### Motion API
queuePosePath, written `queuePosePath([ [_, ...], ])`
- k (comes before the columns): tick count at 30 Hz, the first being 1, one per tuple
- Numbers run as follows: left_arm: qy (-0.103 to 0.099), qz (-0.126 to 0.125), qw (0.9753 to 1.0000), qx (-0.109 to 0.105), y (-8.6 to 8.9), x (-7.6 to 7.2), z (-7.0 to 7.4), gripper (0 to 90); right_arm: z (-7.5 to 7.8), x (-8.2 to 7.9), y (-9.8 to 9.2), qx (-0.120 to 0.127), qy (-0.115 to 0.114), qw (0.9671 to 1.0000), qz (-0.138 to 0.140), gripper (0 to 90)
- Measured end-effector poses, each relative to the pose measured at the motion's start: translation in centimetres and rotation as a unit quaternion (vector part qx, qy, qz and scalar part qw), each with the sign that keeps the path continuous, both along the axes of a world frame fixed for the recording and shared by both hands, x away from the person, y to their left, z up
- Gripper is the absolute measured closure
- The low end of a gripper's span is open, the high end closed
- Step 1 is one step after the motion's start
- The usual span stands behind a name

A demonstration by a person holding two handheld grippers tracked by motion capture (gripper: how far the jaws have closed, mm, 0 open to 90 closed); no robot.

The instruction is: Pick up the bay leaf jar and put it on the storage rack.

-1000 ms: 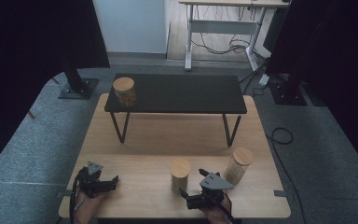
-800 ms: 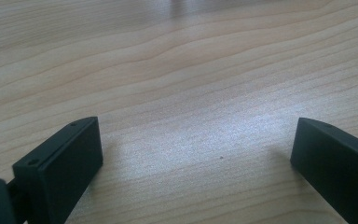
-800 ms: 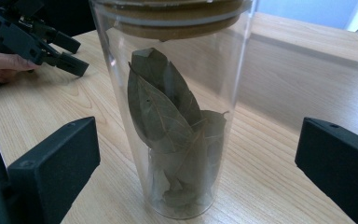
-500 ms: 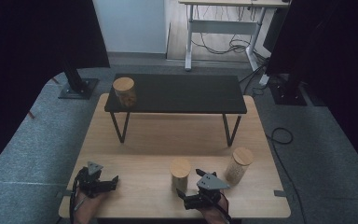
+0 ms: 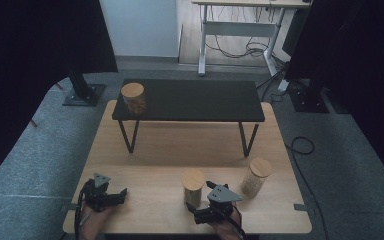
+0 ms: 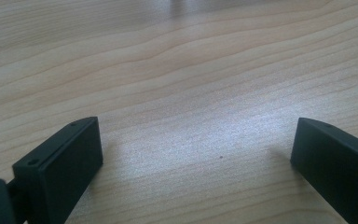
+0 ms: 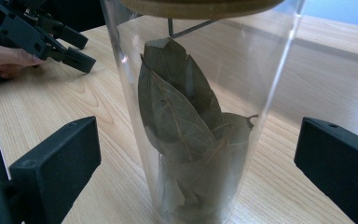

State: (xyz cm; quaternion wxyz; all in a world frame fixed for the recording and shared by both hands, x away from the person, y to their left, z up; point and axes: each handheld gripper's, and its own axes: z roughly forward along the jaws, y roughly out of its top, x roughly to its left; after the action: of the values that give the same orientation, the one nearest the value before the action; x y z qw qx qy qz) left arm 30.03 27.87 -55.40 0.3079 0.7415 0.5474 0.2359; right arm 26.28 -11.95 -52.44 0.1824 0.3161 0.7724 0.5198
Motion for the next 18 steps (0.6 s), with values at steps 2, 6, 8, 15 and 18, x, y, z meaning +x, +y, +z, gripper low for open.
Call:
queuePosePath([
  [2,0.000,0.000,1.0000,0.000,0.00,0.00,0.00,1.8,-0.04,0.04,0.08,-0.001,0.000,1.0000,0.001,0.0],
  [6,0.000,0.000,1.0000,0.000,0.00,0.00,0.00,1.8,-0.16,0.13,0.41,-0.002,0.001,1.0000,0.004,0.0],
  [8,0.000,0.000,1.0000,0.000,0.00,0.00,0.00,1.8,-0.24,0.19,0.54,-0.002,0.001,1.0000,0.005,0.0],
  [15,0.000,0.000,1.0000,0.000,0.00,0.00,0.00,1.8,-0.55,0.33,0.80,-0.004,0.002,1.0000,0.006,0.3],
  [18,0.000,0.000,1.0000,0.000,0.00,0.00,0.00,1.8,-0.66,0.38,0.84,-0.005,0.001,1.0000,0.006,0.6],
])
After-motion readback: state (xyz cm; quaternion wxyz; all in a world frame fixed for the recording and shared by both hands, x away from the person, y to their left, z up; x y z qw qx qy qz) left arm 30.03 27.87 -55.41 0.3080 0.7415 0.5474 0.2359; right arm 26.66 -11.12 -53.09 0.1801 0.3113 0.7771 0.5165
